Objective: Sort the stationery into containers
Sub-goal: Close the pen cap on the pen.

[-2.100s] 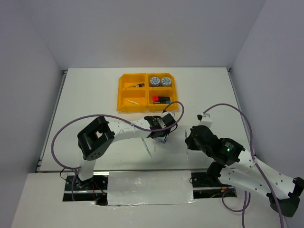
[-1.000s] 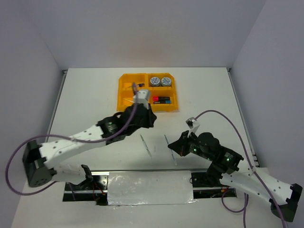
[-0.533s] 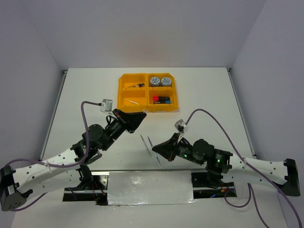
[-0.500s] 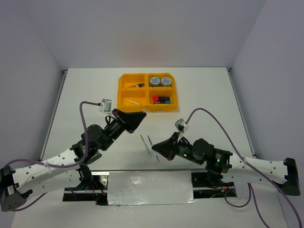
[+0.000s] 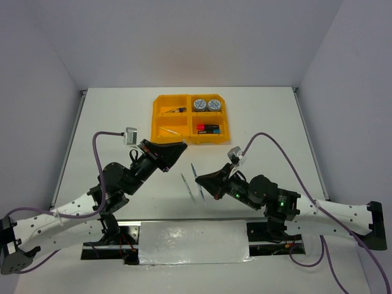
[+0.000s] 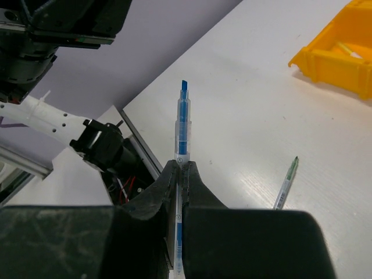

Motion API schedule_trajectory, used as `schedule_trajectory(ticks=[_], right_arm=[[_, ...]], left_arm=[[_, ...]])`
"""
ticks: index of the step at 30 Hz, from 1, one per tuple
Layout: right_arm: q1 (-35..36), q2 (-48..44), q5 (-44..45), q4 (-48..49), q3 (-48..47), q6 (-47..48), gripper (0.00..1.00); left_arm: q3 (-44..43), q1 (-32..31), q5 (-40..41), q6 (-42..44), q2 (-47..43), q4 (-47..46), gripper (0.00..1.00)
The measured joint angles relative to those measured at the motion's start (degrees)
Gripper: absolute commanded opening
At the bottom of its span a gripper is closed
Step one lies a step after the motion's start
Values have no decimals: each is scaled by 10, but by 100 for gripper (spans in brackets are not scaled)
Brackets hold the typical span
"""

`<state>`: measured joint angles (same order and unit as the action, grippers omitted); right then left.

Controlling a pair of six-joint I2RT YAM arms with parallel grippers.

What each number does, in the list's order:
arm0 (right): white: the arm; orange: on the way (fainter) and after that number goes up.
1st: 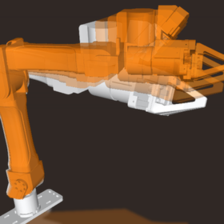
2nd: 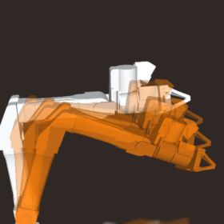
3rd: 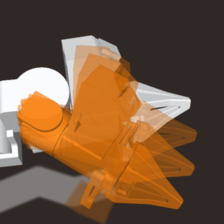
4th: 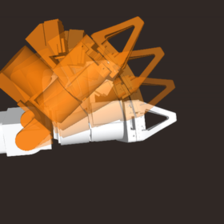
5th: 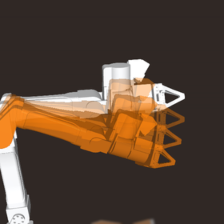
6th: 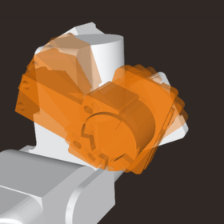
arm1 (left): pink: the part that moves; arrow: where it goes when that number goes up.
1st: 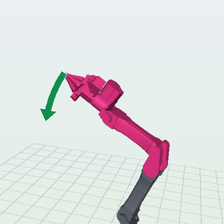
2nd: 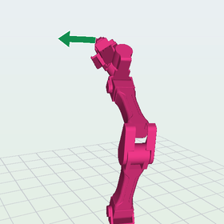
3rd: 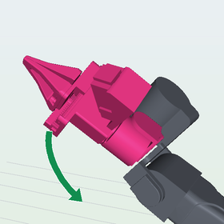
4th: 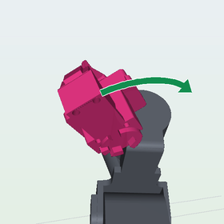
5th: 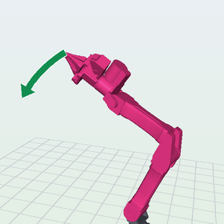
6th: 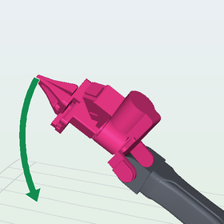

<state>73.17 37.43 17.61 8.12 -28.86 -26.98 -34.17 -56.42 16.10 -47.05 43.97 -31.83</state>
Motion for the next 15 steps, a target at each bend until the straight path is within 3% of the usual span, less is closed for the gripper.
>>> schedule_trajectory(ticks=[15], right_arm=[[1, 14, 13, 0, -24, 45, 0]], left_arm=[[0, 0, -22, 2, 29, 33, 0]])
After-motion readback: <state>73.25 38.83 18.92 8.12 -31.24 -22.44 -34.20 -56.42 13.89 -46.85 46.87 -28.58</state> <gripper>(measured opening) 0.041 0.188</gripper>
